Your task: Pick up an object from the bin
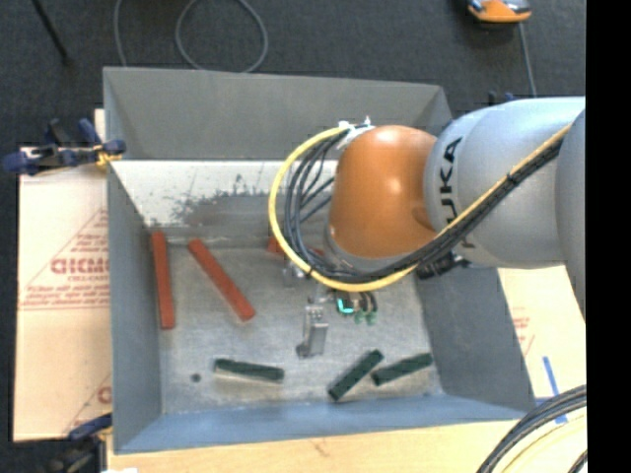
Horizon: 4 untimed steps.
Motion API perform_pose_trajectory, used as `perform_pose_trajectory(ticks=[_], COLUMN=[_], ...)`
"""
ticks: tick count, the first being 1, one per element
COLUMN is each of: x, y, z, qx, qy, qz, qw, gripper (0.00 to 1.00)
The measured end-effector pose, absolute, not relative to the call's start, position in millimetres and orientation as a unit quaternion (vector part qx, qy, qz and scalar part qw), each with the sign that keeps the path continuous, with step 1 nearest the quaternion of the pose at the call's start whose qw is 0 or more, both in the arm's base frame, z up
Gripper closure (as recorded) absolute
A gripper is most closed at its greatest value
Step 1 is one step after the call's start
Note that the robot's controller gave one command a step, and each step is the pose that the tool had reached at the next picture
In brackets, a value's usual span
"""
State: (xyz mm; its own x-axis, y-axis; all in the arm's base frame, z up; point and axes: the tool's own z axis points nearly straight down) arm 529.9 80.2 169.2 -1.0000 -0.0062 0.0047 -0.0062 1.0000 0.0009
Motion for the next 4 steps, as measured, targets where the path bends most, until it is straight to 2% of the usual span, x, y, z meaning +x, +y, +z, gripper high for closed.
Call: perform_pose_trajectory(ticks=[1,2,3,4], x=[490.6,510.1,489.6,489.3], y=[60.4,200.4,163.4,164.3], z=[66.1,170.3,69.9,70.5], qx=[-0.045,-0.12,0.021,0.019], qy=[-0.999,-0.993,-1.0,-1.0], qz=[0.0,-0.004,0.001,0.0], qw=[0.003,-0.004,-0.002,-0.002], gripper=[0.0,0.0,0.0,1.0])
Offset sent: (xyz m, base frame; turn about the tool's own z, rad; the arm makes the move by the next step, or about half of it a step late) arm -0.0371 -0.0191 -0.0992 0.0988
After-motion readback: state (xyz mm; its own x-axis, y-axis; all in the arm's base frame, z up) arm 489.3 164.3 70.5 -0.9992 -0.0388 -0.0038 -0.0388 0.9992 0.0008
